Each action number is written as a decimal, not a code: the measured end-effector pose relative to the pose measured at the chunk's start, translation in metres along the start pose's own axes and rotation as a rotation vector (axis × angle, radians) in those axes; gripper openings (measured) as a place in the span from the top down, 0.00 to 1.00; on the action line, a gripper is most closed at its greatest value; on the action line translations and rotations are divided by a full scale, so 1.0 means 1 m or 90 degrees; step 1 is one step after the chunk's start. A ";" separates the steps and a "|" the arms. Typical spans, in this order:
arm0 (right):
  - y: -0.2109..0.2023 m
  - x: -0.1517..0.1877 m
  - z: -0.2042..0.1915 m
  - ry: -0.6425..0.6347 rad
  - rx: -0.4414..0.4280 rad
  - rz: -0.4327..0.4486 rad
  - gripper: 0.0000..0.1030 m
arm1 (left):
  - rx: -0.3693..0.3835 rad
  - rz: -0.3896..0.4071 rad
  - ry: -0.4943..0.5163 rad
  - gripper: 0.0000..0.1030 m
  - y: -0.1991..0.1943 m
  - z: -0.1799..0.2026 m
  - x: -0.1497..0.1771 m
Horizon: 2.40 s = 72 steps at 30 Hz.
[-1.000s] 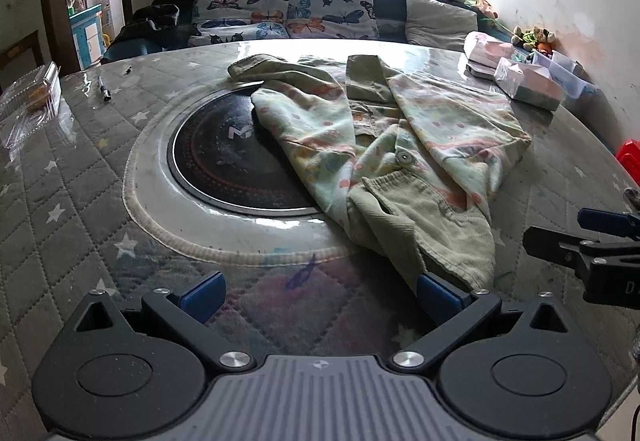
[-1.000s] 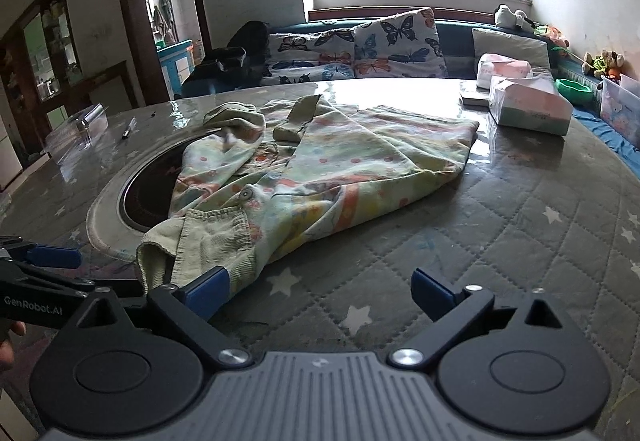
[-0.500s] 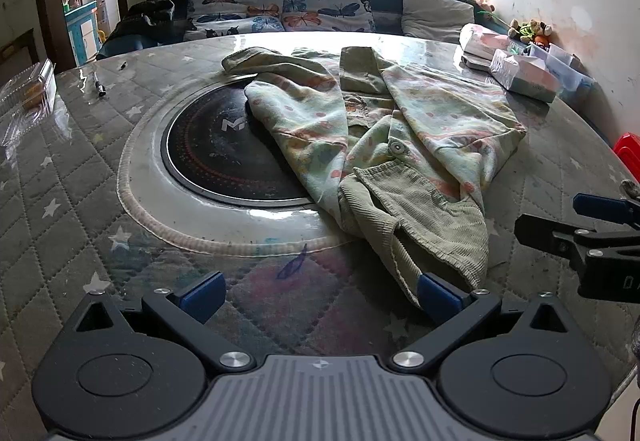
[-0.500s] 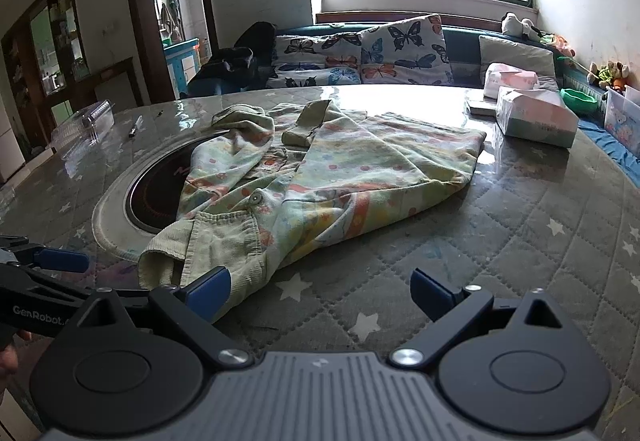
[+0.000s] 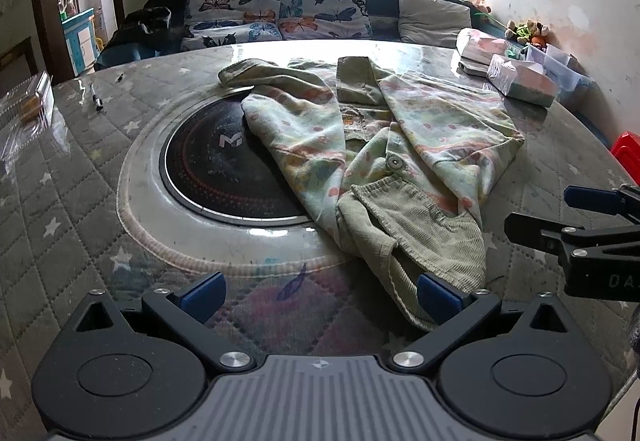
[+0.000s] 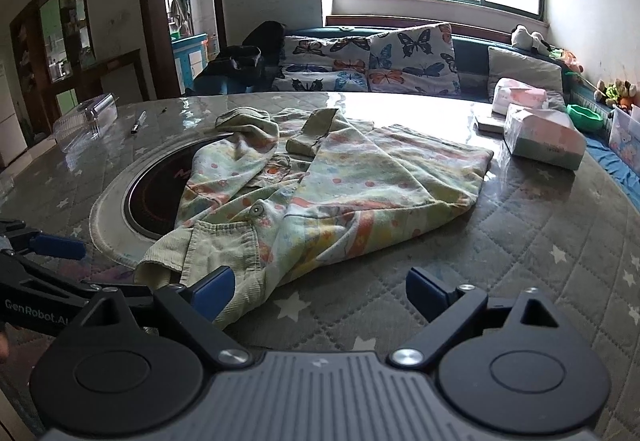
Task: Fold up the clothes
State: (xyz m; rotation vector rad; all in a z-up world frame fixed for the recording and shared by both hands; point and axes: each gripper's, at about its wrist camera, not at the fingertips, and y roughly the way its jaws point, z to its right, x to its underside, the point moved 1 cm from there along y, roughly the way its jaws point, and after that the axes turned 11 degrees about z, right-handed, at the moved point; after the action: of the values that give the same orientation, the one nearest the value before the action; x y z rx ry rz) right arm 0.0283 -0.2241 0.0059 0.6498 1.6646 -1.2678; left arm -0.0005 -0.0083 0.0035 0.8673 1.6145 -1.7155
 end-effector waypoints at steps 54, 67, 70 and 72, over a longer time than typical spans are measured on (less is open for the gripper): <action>0.252 -0.120 0.031 -0.039 -0.025 -0.063 0.64 | 0.027 -0.043 -0.008 0.00 0.067 -0.007 -0.025; 0.208 -0.128 0.054 -0.022 0.000 -0.023 0.97 | 0.027 -0.043 -0.008 0.00 0.068 -0.008 -0.026; 0.165 -0.139 0.071 -0.018 0.027 0.016 0.97 | 0.022 -0.037 -0.006 0.00 0.067 -0.008 -0.030; 0.138 -0.141 0.082 -0.020 0.044 0.038 0.97 | 0.020 -0.029 -0.005 0.00 0.066 -0.008 -0.033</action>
State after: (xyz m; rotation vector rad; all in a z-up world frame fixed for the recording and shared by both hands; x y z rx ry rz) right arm 0.2334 -0.2392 0.0648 0.7128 1.5701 -1.2913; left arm 0.0726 -0.0042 -0.0086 0.8428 1.6182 -1.7778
